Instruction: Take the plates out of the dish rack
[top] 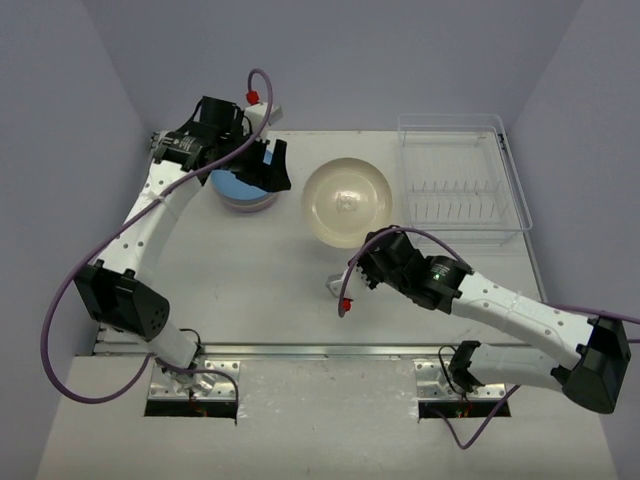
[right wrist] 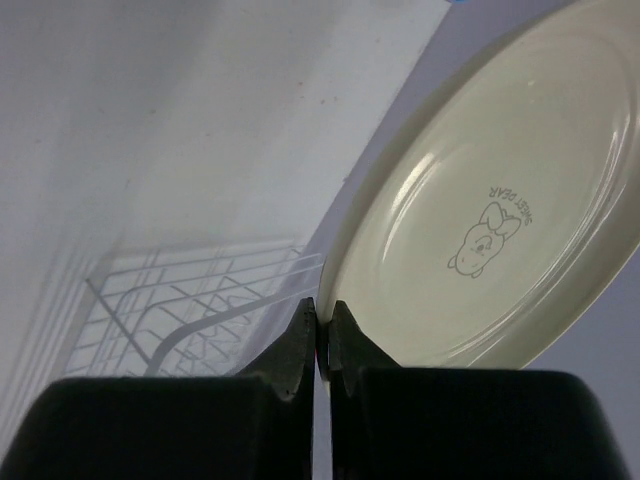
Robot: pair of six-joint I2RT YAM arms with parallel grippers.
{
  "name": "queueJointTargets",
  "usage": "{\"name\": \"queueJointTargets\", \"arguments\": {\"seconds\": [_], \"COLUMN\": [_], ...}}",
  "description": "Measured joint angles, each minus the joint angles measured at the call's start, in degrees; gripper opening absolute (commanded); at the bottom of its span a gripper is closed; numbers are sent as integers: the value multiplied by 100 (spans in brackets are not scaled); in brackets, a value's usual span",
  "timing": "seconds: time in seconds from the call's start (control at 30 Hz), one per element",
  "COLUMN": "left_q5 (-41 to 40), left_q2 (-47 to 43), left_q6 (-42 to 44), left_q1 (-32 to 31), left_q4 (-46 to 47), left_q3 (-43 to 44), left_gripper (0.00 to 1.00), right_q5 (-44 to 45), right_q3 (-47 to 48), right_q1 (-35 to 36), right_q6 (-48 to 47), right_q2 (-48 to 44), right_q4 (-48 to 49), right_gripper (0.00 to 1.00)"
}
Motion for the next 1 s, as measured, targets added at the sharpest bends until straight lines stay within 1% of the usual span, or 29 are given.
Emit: {"name": "queueJointTargets", "arguments": {"seconds": [0.17, 0.27, 0.33, 0.43, 0.47, 0.5, 0.57, 0.6, 0.63, 0.67, 0.7, 0.73, 0.83, 0.87, 0.9, 0.93, 1.0], "left_q5": [-305, -446, -491, -528, -528, -536, -546, -553, -559, -571, -587, -599, -606, -655, -656, -655, -613], "left_q2": [126, 152, 196, 284, 303, 310, 311, 311, 311, 311, 311, 311, 316, 319, 348, 378, 455], "left_q6": [130, 172, 202, 214, 209, 215, 212, 202, 201, 197, 185, 146, 99, 104, 109, 112, 111], "left_q1": [-435, -604, -673, -694, -694, -694, -695, -697, -701, -706, -712, -715, -718, -718, -712, -697, -630], "left_q4": [-51, -66, -71, -73, -70, -62, -46, -30, -16, -2, 14, 16, 142, 137, 138, 137, 138], "left_q3": [-23, -46, -48, -49, -58, -82, -141, -166, -192, -212, -229, -235, -237, -238, -240, -240, -237], "left_gripper": [65, 56, 54, 42, 35, 31, 22, 20, 14, 3, 0, 0, 0, 0, 0, 0, 0], "right_q5": [257, 311, 342, 393, 409, 414, 415, 416, 419, 421, 421, 419, 445, 470, 477, 497, 531], "right_q3": [-26, -36, -36, -36, -36, -36, -36, -36, -45, -56, -65, -94, -228, -253, -269, -275, -286], "right_q1": [316, 433, 494, 540, 544, 549, 556, 558, 558, 560, 562, 563, 574, 584, 589, 589, 588], "right_q6": [-251, -337, -369, -376, -376, -376, -373, -372, -374, -375, -372, -368, -362, -369, -371, -375, -354], "right_q2": [10, 46, 76, 143, 161, 179, 205, 215, 219, 219, 219, 217, 214, 214, 214, 213, 206], "right_q4": [576, 737, 812, 826, 827, 827, 824, 823, 833, 845, 854, 884, 917, 935, 998, 1069, 1206], "right_gripper": [0, 0, 0, 0, 0, 0, 4, 5, 10, 18, 21, 24, 52, 53, 78, 98, 99]}}
